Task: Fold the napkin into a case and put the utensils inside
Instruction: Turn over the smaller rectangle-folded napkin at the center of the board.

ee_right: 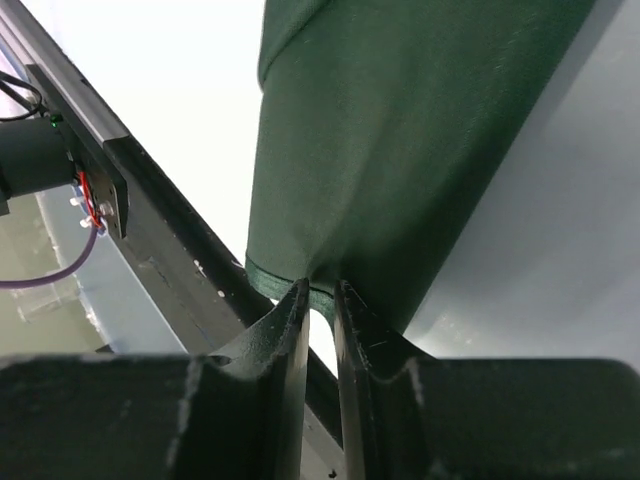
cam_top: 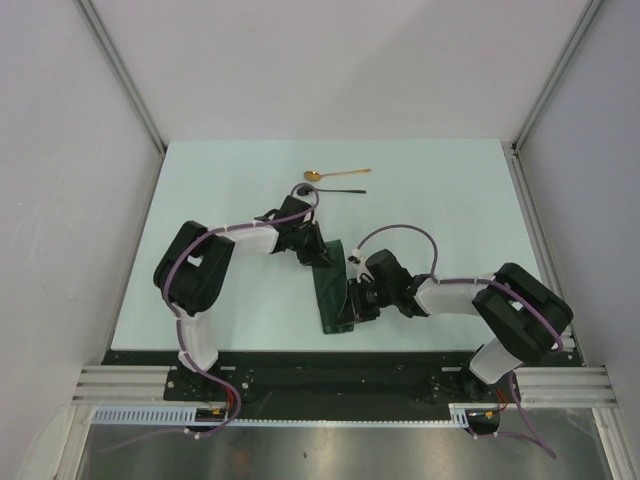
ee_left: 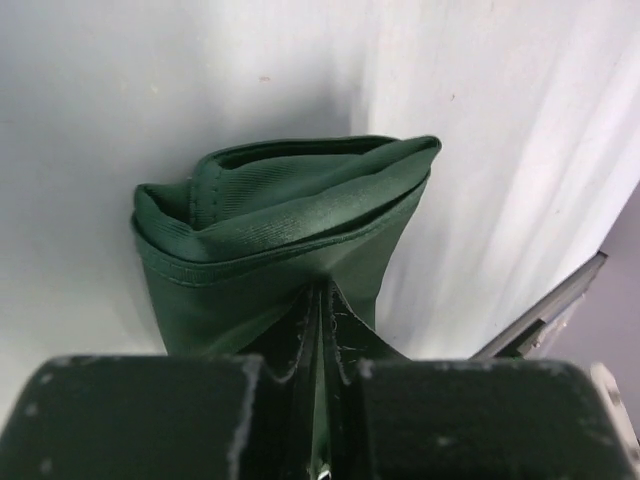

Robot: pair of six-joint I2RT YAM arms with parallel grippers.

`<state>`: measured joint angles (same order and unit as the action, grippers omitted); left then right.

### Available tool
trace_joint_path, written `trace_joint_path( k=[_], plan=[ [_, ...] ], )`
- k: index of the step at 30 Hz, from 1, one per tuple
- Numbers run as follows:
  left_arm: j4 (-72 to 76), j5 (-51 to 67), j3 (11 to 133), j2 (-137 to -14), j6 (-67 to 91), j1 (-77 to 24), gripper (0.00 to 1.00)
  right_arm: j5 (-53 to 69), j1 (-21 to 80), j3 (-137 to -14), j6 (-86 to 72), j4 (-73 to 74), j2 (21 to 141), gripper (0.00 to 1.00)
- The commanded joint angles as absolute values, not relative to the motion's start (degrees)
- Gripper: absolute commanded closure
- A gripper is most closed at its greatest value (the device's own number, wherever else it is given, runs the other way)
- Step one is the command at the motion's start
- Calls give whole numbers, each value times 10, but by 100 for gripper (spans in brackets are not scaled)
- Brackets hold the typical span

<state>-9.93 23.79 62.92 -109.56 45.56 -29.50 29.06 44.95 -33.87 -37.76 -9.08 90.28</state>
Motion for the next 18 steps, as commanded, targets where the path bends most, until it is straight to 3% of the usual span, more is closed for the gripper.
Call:
trace_joint_path(
  k=[1, 9, 13, 18],
  plan=[
    [-117, 200, 643, -1050, 447, -296, 91, 264, 474, -343, -387, -91, 863, 79],
    [-168, 177, 612, -936, 423, -294, 87, 236, 476, -325, -396, -113, 871, 75],
    [-228, 113, 579, -837, 375, -288, 83, 163, 515, -376, -359, 16, 843, 61],
    [-280, 84, 529, -700, 345, -256, 73, 40, 576, -486, -338, 172, 824, 54]
  ],
)
